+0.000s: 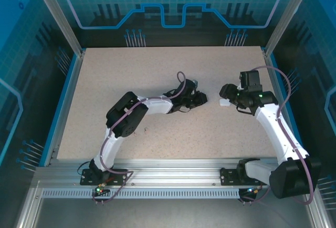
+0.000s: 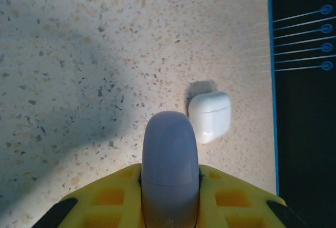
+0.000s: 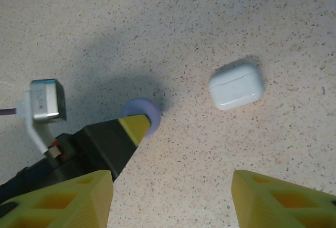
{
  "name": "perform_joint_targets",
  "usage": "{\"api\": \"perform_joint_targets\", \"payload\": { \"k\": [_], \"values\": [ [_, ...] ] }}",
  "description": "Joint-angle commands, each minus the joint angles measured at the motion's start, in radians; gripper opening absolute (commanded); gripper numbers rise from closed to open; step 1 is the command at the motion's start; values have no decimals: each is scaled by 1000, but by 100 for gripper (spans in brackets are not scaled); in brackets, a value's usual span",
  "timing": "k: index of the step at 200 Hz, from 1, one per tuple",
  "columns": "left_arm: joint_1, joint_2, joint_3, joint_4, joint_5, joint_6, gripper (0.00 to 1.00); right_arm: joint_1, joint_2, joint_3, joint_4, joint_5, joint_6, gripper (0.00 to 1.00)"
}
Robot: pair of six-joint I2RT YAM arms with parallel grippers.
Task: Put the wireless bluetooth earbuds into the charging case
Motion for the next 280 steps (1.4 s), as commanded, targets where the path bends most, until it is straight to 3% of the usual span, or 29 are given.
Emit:
{"api": "perform_joint_targets", "payload": {
  "k": [1, 30, 88, 143, 148, 232, 268, 280],
  "values": [
    [-9, 40, 91, -186, -7, -45, 0, -21, -8, -12, 31, -31, 20, 62],
    [-6, 70, 135, -271, -9, -45, 9, -21, -2, -2, 35, -47, 25, 62],
    [5, 53, 166, -455, -86, 33, 53, -25, 4, 27, 30, -67, 25, 62],
    [28, -62, 176, -606, -217, 180, 91, -28, 4, 51, 7, -57, 1, 66],
    [31, -78, 177, -621, -232, 194, 98, -27, 2, 51, 4, -53, -2, 67],
    [56, -413, 173, -787, -538, 512, 99, -27, -30, 49, -85, 2, -69, 81],
    [60, -535, 114, -768, -736, 566, 99, -9, -43, 67, -143, 12, -79, 83],
    [66, -575, 79, -739, -755, 592, 99, -2, -45, 86, -164, 19, -89, 84]
  ]
}}
